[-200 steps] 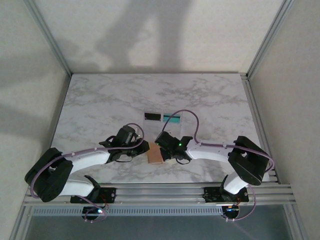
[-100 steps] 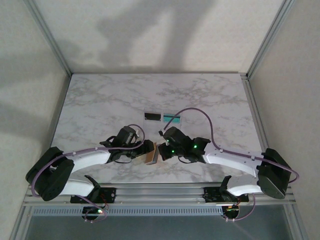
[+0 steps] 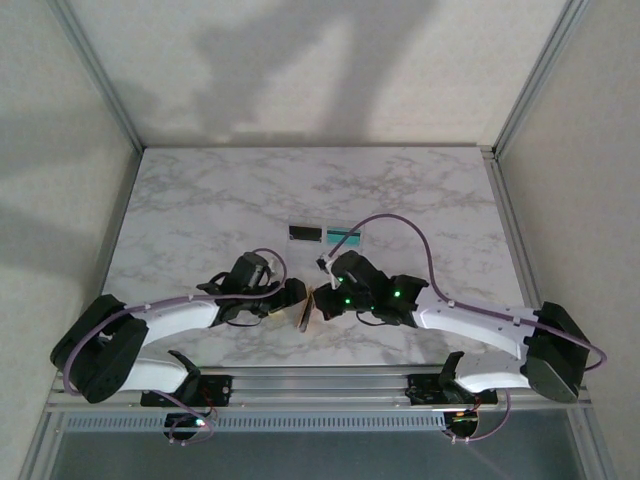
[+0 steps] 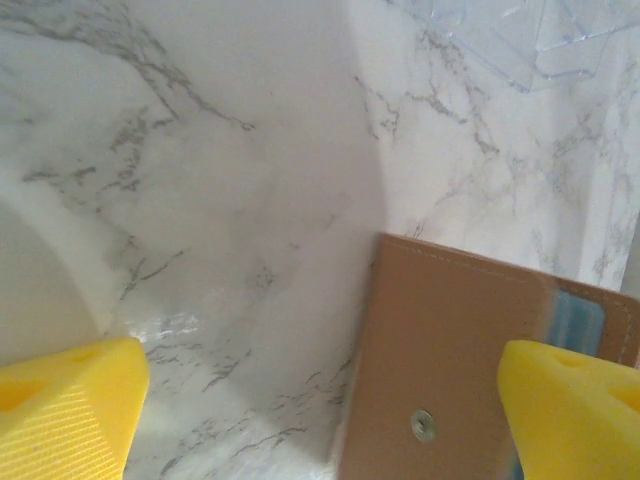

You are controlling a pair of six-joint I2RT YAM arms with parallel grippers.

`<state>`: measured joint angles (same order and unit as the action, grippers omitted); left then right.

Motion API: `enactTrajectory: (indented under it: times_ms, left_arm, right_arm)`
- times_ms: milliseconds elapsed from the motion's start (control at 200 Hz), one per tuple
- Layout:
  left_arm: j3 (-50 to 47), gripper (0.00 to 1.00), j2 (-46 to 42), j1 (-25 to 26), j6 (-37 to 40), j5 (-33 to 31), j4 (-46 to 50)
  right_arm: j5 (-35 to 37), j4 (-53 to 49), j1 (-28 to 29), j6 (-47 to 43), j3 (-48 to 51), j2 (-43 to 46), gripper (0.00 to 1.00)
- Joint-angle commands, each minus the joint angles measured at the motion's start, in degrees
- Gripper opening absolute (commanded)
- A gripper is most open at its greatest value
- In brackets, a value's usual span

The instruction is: Put the credit cards into the card holder

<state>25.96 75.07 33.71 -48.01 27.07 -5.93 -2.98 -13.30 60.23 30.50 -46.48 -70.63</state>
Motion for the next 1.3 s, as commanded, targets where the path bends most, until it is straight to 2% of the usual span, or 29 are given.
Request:
enactTrajectory:
  times_ms: [0, 110, 270, 395, 646, 706, 796, 906, 991, 1091, 1226, 1296]
  left_arm:
    - [-0.8, 0.91, -1.6, -0.8, 0.3, 1.2, -1.4]
    - [-1.5, 0.88, -0.7, -0.7, 0.3, 2.7, -3.4]
    - [-3.2, 0.82, -0.2, -0.6, -0.7, 3.5, -6.0]
    - [-2.5, 0.75, 0.9, -0.5, 0.1, 3.0, -4.5]
    - [-0.2, 0.68, 4.2, 1.3, 0.6, 4.4, -6.1]
    - [0.8, 0.67, 5.7, 2.4, 0.6, 4.3, -6.7]
    - [3.1, 0.65, 9.1, 4.0, 1.4, 4.4, -6.1]
    - [5.9, 0.61, 12.2, 5.0, 3.5, 3.7, -3.2]
    - [5.8, 0.59, 13.2, 5.1, 2.8, 4.8, -5.4]
    - [6.9, 0.58, 13.6, 5.7, 2.9, 4.9, -5.1]
    - [7.3, 0.57, 14.0, 6.3, 3.0, 5.2, -5.6]
    - [7.7, 0.54, 14.7, 6.5, 3.2, 5.4, -5.4]
  right_arm:
    - [-2.1, 0.1, -1.8, 0.9, 1.3, 0.9, 0.0]
    - [-3.3, 0.8, -2.7, 1.8, 2.6, 0.2, 0.0]
    - [-1.3, -1.9, -4.1, 3.2, 4.0, 1.3, 0.0]
    - [2.5, -6.9, -5.7, 4.6, 6.0, 3.4, 0.0]
    - [4.0, -13.9, -10.7, 7.3, 11.1, 6.2, 0.0]
    - [5.3, -16.5, -11.6, 8.2, 11.2, 6.0, 0.0]
    - [11.1, -23.0, -12.3, 10.2, 10.2, 4.7, 0.0]
    - [12.0, -26.9, -13.5, 9.8, 8.1, 1.5, 0.0]
    - [11.7, -28.3, -13.5, 9.0, 6.6, -1.4, 0.07]
    - [9.6, -26.9, -13.6, 7.8, 6.0, -2.9, 0.22]
    - [7.0, -25.0, -13.6, 7.0, 6.1, 0.3, 0.43]
    - [8.4, -26.5, -13.6, 5.8, 5.2, 1.7, 0.48]
